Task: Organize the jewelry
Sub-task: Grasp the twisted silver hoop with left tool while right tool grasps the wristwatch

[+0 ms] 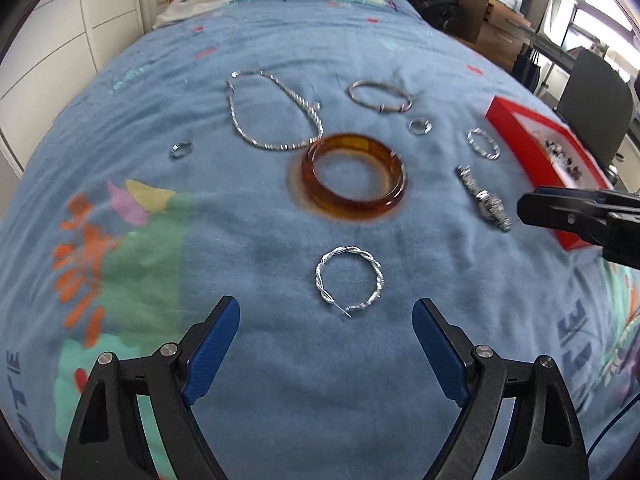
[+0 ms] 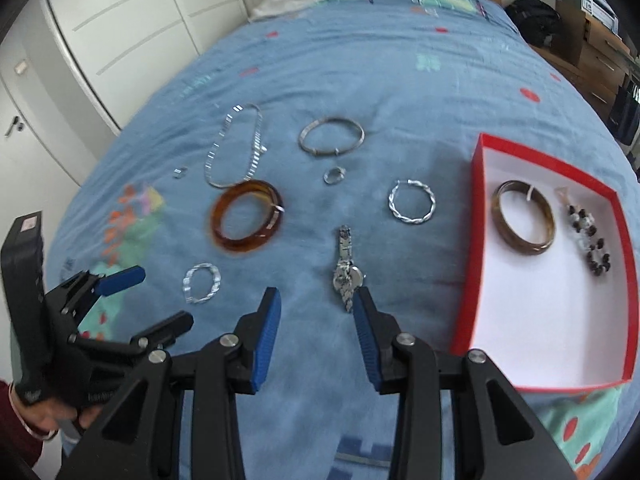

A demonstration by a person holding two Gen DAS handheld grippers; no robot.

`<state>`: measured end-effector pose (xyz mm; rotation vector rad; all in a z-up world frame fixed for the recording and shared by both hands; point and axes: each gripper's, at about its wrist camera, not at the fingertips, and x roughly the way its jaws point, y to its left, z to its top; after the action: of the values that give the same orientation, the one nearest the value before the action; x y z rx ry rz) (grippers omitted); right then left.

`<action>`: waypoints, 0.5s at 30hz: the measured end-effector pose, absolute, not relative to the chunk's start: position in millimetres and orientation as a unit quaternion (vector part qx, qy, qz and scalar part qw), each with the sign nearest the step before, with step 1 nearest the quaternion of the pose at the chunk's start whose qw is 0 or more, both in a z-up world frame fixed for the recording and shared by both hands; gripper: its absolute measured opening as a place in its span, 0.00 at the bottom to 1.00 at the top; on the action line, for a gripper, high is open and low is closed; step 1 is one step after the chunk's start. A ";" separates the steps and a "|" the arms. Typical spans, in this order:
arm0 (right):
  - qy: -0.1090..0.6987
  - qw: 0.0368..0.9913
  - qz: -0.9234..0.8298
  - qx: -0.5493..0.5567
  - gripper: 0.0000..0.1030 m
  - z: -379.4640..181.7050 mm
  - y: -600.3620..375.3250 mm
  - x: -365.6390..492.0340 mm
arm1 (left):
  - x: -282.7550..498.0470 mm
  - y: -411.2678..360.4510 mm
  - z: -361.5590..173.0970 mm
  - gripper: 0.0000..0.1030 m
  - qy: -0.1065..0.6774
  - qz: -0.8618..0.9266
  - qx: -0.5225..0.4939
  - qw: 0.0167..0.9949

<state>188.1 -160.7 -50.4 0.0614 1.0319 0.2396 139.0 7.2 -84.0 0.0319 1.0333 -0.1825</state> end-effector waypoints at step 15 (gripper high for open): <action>0.529 0.844 0.092 0.006 0.34 -85.5 -154.8 217.7 | 156.1 6.2 -98.1 0.46 0.490 -0.083 0.017 0.868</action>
<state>217.7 -154.8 -85.5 0.0135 1.1162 0.1944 156.2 6.2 -98.1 0.0364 1.0253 -0.1731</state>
